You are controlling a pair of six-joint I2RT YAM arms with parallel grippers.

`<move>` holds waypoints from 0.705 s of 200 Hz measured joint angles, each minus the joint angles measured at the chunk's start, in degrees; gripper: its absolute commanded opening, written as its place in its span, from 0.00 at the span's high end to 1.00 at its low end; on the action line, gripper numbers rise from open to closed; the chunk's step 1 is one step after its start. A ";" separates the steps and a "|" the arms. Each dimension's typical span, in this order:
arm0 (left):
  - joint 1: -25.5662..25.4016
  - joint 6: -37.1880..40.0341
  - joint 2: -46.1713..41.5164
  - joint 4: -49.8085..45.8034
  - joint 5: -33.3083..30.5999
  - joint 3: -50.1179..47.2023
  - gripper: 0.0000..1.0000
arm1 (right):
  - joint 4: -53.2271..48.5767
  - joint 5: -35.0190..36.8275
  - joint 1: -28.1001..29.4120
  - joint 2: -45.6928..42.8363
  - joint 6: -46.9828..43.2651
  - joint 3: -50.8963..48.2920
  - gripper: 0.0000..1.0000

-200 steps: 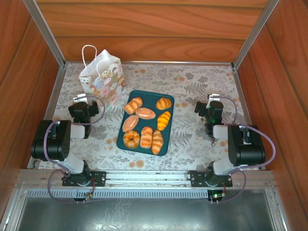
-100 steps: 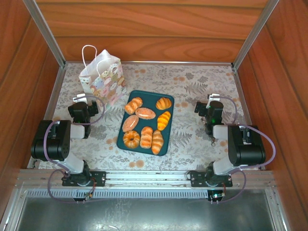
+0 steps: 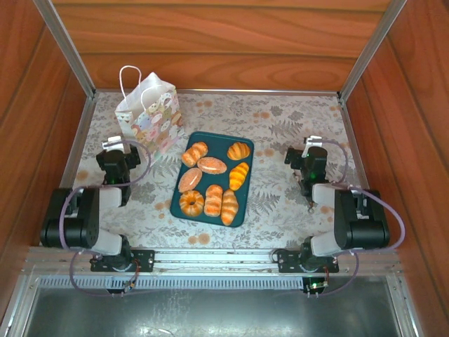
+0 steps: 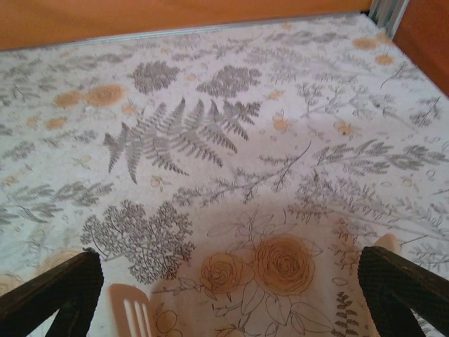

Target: Place the fake bread into the paper bag

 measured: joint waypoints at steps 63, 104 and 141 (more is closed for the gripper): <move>-2.01 -8.55 -25.46 -18.40 -6.75 -0.46 0.06 | -17.75 2.82 0.00 -11.50 6.67 8.94 0.00; -2.05 -15.54 -38.29 -36.37 -6.93 5.07 0.06 | -34.71 0.17 -0.66 -15.78 19.47 18.86 0.00; -2.05 -19.56 -38.53 -51.65 -5.62 16.57 0.06 | -45.09 -9.92 -0.74 -16.04 23.32 22.99 0.03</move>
